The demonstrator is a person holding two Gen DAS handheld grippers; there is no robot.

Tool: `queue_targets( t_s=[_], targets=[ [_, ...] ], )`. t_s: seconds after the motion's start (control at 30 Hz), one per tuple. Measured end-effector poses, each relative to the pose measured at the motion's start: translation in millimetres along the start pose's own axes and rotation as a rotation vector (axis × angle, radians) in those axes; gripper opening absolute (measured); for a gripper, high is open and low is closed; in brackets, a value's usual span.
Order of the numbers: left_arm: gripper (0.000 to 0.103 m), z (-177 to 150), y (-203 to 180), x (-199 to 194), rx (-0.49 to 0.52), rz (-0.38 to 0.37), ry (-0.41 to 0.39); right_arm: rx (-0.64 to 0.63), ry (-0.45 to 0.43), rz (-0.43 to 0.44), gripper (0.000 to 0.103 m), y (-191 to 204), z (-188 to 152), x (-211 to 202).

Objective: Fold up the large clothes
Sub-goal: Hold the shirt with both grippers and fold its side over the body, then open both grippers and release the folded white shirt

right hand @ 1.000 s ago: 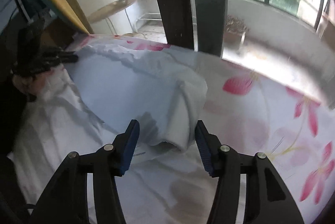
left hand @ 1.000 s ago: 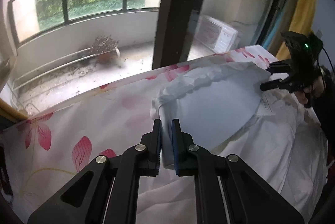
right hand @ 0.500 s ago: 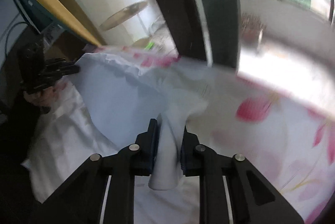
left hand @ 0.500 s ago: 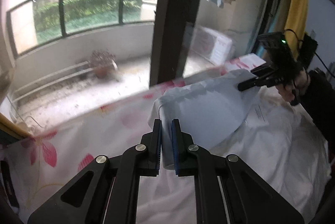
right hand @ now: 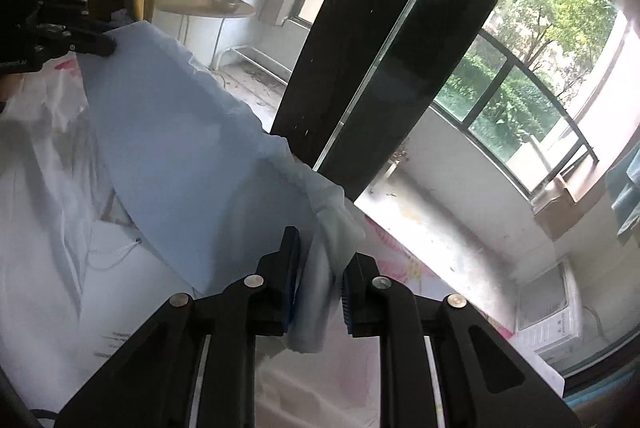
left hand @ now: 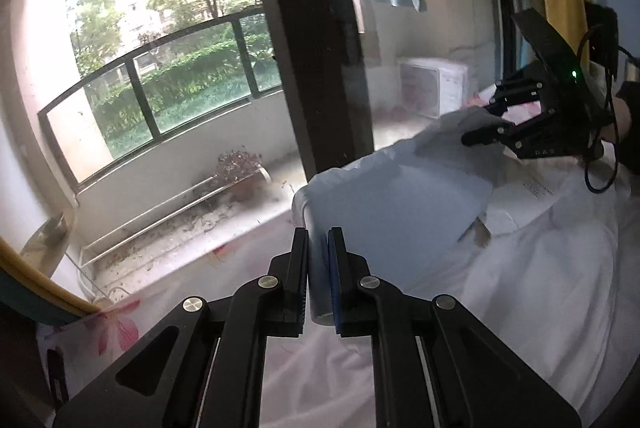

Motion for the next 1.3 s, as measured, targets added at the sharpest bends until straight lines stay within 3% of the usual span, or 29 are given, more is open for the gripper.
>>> queue_targets(
  t_s=[0.43, 0.77, 1.0, 1.3],
  targets=[
    [0.013, -27.9, -18.3, -38.6, 0.032, -0.024, 0.001, -0.061, -0.012, -0.099, 0.025, 17.8, -27.8, -31.6],
    [0.013, -40.1, -31.7, -63.0, 0.015, -0.08, 0.01, -0.042, 0.012, -0.05, 0.025, 29.1, -51.3, -46.9],
    [0.013, -55.2, -43.0, -63.4, 0.027, -0.092, 0.065, -0.041, 0.035, -0.039, 0.025, 40.1, -64.5, -51.6],
    [0.02, -72.9, -42.8, -71.2, -0.003, -0.118, 0.104, -0.028, 0.056, -0.028, 0.025, 46.4, -76.1, -59.3]
  ],
)
Point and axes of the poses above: each gripper's, at about its wrist camera, not at the fingertips, and x roughly the way its jaws point, y to its left, z to its top, the point moved 9 cm from there along x, roughly the way its jaws point, and after that the axes turned 14 degrees about y, right-handed, at the moved point
